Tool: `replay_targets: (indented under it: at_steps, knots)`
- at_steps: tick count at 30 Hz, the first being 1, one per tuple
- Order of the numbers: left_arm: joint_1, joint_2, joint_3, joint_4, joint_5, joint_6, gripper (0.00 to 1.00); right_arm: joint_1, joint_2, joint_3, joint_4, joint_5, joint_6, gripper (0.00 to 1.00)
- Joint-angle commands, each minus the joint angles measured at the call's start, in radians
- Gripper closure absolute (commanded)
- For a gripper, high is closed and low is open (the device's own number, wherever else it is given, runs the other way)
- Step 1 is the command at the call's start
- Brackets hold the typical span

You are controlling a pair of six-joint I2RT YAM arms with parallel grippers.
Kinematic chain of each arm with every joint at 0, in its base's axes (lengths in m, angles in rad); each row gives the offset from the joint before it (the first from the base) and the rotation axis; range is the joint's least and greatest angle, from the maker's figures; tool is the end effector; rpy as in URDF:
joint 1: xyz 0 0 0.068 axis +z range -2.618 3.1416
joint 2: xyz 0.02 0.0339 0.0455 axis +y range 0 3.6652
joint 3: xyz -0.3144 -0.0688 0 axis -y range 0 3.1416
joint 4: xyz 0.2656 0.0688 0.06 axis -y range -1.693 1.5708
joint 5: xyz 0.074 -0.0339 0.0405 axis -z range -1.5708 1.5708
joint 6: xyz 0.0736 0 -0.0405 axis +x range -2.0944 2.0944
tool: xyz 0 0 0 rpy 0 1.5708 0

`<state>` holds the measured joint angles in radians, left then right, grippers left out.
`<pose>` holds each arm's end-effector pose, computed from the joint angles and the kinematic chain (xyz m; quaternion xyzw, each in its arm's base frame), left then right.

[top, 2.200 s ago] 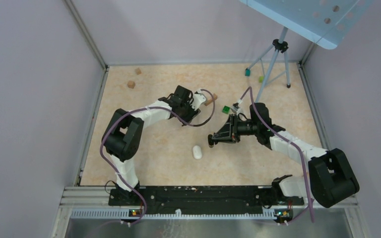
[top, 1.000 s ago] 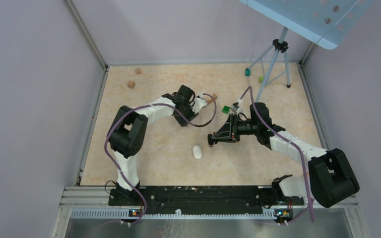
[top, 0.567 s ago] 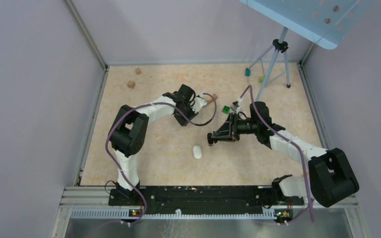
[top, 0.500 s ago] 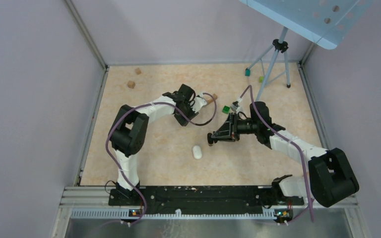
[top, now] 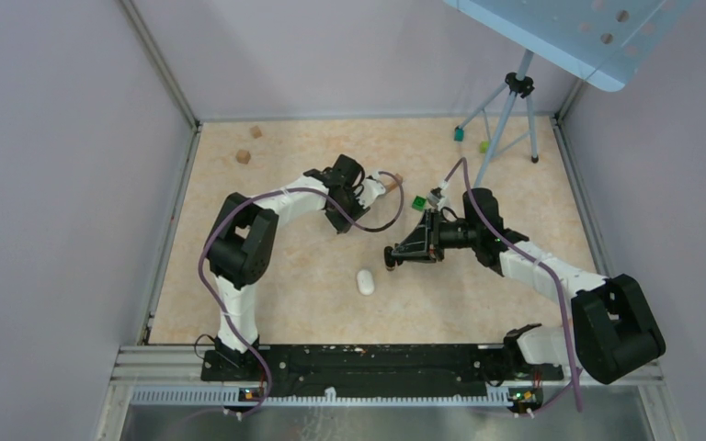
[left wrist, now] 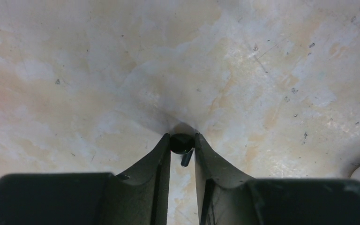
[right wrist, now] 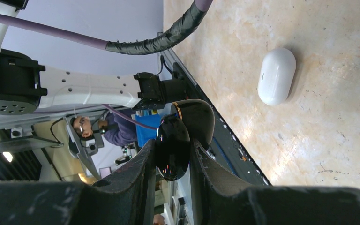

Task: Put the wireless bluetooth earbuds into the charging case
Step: Pick up the right earbud from the center of the board, then insert the right earbud into the right side groove of the charging case.

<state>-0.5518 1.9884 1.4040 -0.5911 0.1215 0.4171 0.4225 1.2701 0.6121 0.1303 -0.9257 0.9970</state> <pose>0.3860 -0.2481 0.1687 0.4664 0.8606 -0.0726 0.1915 0.2275 0.1668 0.2393 0.0065 0.8071 0.5842 0.0859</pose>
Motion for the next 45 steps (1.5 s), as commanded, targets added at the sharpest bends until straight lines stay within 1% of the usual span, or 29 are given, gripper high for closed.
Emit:
replay_targets:
  at_steps: [1,2,3,10,15,26,32,36,41,45]
  knots:
    - [-0.005,0.029,0.015,-0.012,0.024,-0.008,0.73,-0.004,-0.003,0.035,0.035,-0.015,-0.005,1.00]
    - [-0.006,0.029,0.018,-0.018,0.023,-0.007,0.77,-0.003,-0.003,0.035,0.035,-0.016,-0.005,1.00]
    - [-0.005,0.030,0.021,-0.023,0.022,-0.009,0.78,-0.004,-0.003,0.035,0.037,-0.016,-0.005,1.00]
    - [-0.006,0.007,0.055,-0.038,0.015,-0.043,0.79,-0.004,-0.010,0.033,0.043,-0.016,-0.003,1.00]
    - [-0.004,-0.073,0.069,-0.017,0.029,-0.059,0.79,-0.004,-0.010,0.023,0.049,-0.013,-0.001,1.00]
    - [0.004,-0.242,0.069,0.021,0.113,-0.079,0.78,-0.010,0.007,0.005,0.086,0.012,0.005,1.00]
    - [0.003,-0.332,0.055,0.052,0.197,-0.118,0.77,-0.014,0.078,-0.007,0.194,0.029,0.035,1.00]
    - [0.003,-0.438,-0.019,0.160,0.253,-0.140,0.76,-0.014,0.159,0.035,0.235,0.026,0.036,1.00]
    - [0.003,-0.593,-0.180,0.413,0.323,-0.204,0.79,-0.014,0.239,0.054,0.386,0.004,0.122,1.00]
    - [0.005,-0.709,-0.312,0.622,0.352,-0.272,0.80,-0.014,0.267,0.063,0.461,0.014,0.176,1.00]
